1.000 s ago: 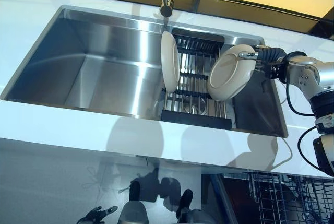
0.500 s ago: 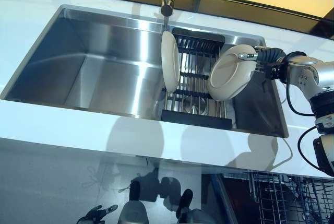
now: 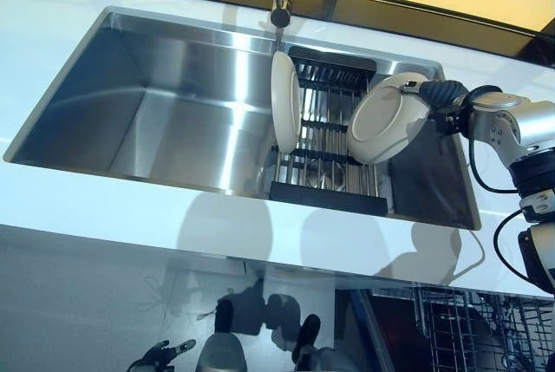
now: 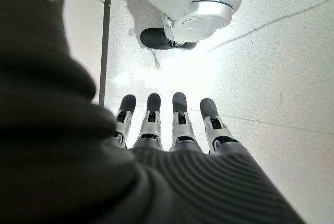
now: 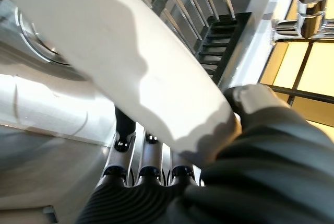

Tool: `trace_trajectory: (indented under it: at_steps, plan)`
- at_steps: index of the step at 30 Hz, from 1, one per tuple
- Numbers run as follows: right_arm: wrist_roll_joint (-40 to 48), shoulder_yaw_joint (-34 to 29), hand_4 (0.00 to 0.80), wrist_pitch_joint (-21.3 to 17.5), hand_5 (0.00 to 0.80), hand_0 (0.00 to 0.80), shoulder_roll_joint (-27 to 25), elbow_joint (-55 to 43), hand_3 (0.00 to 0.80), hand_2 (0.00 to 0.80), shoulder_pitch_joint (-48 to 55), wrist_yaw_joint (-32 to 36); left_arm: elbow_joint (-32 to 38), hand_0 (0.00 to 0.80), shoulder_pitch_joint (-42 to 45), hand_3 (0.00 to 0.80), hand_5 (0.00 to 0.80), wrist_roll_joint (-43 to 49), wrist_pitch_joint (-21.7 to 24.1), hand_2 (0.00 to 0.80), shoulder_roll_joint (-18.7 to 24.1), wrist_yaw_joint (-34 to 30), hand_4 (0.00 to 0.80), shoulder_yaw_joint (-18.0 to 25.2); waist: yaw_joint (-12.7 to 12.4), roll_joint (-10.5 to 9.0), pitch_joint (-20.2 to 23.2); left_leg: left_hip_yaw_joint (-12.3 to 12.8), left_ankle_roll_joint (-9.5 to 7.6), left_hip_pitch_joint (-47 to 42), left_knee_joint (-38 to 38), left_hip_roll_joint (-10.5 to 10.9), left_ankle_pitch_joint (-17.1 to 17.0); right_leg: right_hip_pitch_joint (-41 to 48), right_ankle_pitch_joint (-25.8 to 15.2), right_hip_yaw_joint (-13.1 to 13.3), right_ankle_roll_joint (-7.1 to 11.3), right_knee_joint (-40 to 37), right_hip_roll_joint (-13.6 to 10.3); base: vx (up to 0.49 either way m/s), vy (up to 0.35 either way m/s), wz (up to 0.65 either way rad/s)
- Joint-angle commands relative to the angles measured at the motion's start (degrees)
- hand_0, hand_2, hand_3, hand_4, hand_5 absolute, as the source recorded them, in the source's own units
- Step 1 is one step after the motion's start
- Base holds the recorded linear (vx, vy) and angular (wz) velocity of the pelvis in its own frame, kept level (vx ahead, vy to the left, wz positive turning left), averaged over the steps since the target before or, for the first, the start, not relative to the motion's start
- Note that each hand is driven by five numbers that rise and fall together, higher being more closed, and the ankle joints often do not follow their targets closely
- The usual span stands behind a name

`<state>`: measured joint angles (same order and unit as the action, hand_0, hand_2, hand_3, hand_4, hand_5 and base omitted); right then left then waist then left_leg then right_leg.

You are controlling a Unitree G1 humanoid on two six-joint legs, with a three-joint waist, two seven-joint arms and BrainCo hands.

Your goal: Take plates into dishwasher

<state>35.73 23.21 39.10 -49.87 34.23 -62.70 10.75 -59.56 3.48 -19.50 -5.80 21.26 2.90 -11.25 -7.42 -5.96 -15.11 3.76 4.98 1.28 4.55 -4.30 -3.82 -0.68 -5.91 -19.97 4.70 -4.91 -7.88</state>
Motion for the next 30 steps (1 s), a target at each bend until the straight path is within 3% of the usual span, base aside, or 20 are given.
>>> trace_trajectory:
  at_steps: [1, 13, 22, 30]
  plan:
    - [-0.15, 2.66, 0.8, -2.1, 0.8, 0.8, -1.82, 0.12, 0.8, 0.8, -1.6, -3.05, -0.33, 0.0, -1.26, 0.0, 0.0, -0.91, 0.05, 0.0, 1.82, 0.82, 0.0, -2.07, -1.31, -1.07, 0.37, 1.96, -0.01, 0.55, 0.45, -0.19, 1.02, 0.82, 0.16, 1.19, 4.1, -0.09, -1.35, 0.0, 0.0, 0.0]
    - [2.61, 0.78, 0.8, -6.21, 0.8, 0.8, -5.42, -1.56, 0.8, 0.8, -3.89, -9.64, -1.88, 0.0, -0.33, 0.0, 0.0, -0.26, 1.18, 0.0, 1.67, 0.75, 0.0, -1.84, -0.54, -1.65, 2.47, 2.62, 0.17, -1.19, 0.45, -0.42, 1.61, 2.17, 0.61, 1.47, 4.19, -0.09, -1.03, 0.0, 0.0, 0.0]
    - [2.22, 1.19, 0.8, -7.24, 0.8, 0.8, -9.73, -1.66, 0.8, 0.8, -6.13, -9.06, -3.23, 0.0, 0.33, 0.0, 0.0, 0.87, 1.61, 0.0, 1.44, 0.53, 0.0, -1.6, 0.45, -2.38, 5.61, 3.86, -0.04, -3.17, 0.45, -0.56, 2.52, 3.39, 1.16, 2.14, 4.25, -0.09, -0.87, 0.009, 0.004, -0.01]
    - [-0.64, 2.71, 0.8, -10.48, 0.8, 0.8, -12.34, -1.27, 0.8, 0.8, -8.09, -9.59, -4.67, 0.0, 0.6, 0.0, 0.0, 1.6, 1.9, 0.0, 0.98, 0.53, 0.0, -1.52, 1.5, -2.79, 8.54, 5.24, -0.43, -5.26, 0.45, -0.61, 3.57, 4.53, 1.65, 3.2, 4.26, -0.09, -0.67, 0.016, 0.007, -0.07]
